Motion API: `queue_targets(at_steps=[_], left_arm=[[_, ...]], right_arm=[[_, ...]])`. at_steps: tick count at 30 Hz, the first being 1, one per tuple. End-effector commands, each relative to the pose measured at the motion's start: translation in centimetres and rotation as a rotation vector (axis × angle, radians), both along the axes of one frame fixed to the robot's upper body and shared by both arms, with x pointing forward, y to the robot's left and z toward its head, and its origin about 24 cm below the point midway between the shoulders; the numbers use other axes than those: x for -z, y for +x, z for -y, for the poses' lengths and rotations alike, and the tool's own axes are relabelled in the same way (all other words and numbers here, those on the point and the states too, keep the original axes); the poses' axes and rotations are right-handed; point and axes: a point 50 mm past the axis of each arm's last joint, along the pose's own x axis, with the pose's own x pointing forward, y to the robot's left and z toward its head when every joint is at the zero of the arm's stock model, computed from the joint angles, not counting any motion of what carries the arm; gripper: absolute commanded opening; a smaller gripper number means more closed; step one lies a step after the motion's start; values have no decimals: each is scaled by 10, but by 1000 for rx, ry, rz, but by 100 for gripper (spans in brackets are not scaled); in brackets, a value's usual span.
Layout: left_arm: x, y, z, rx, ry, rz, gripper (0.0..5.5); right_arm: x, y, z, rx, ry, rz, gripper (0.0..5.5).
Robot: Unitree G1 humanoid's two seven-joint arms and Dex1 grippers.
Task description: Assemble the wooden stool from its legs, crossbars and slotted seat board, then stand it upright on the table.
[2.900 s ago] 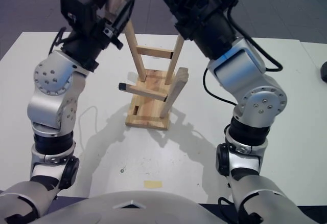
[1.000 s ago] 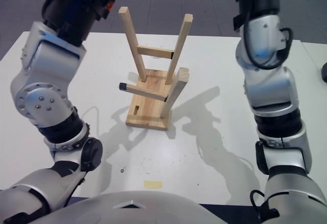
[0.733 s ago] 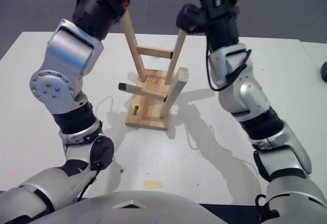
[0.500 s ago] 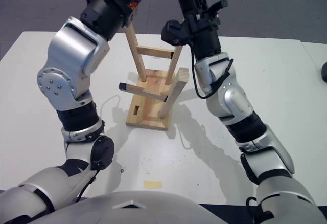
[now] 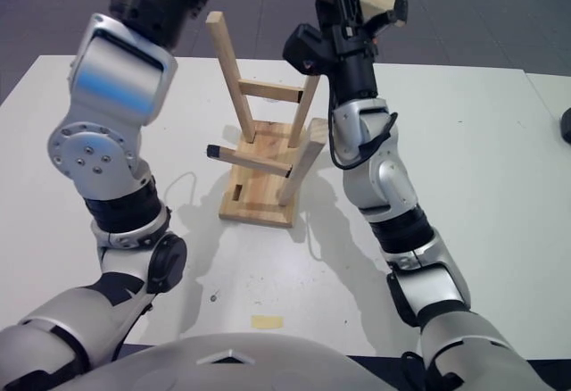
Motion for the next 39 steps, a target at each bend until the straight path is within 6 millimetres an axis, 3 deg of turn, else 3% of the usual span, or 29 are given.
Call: queue_targets(at_steps=[1, 5, 11, 18, 28, 39], left_arm=[[0, -4, 4, 11, 48, 42, 216], [6, -2, -3, 6, 48, 21, 151], [0, 2, -23, -84, 34, 64, 48], [8, 1, -10, 10, 24, 1, 151], [28, 7, -12, -2, 17, -111, 316], [29, 5, -5, 46, -21, -118, 485]], right_arm=[[-5, 0, -7, -24, 49, -9, 101], [-9, 0, -9, -32, 66, -2, 101], [-8, 0, -5, -25, 68, -9, 101], [-9, 0, -5, -35, 65, -3, 101], [-10, -2, -9, -55, 60, 4, 101], [-10, -5, -25, -108, 61, 0, 101]])
